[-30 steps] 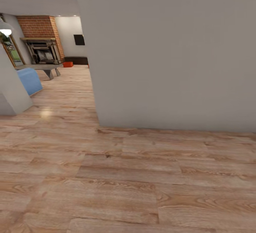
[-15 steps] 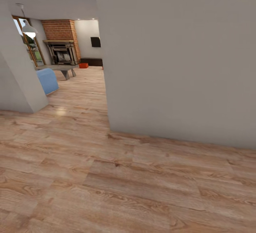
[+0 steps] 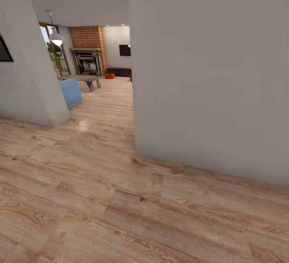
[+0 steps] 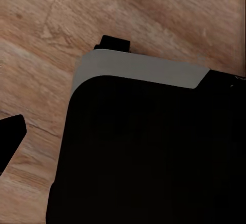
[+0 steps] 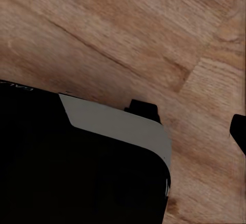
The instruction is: Move the two storage containers from the living room to the garage. In the garage, place one container on the floor and stack the other container on top of it (either order is fine).
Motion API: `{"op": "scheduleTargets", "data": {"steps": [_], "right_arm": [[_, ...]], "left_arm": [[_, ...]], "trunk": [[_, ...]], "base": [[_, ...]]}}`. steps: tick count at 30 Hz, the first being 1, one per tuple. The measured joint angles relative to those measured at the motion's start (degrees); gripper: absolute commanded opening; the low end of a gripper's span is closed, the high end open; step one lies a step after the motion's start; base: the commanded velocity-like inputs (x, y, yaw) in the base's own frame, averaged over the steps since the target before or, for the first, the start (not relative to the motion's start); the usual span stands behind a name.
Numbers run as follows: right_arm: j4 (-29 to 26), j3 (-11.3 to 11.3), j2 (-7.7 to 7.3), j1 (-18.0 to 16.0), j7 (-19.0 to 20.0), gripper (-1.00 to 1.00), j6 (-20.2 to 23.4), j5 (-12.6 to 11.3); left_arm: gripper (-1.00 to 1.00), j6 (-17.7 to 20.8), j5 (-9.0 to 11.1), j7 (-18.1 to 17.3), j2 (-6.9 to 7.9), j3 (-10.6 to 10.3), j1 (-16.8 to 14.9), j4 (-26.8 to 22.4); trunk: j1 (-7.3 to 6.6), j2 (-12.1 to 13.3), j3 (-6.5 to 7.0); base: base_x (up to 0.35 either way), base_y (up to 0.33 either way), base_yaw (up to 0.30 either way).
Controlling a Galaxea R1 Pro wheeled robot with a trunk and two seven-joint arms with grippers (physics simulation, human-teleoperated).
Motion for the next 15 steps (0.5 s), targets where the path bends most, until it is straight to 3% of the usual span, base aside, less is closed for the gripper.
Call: {"op": "scheduleTargets", "data": {"steps": [15], "right_arm": [[0.00,0.00,0.00,0.00,0.00,1.00,0.00,0.00]], "left_arm": [[1.00,0.00,-0.01,0.00,0.02,0.00,0.00,0.00]], "trunk": [[0.00,0.00,1.02]], "base": [[0.337,0.000,0.213]]}}
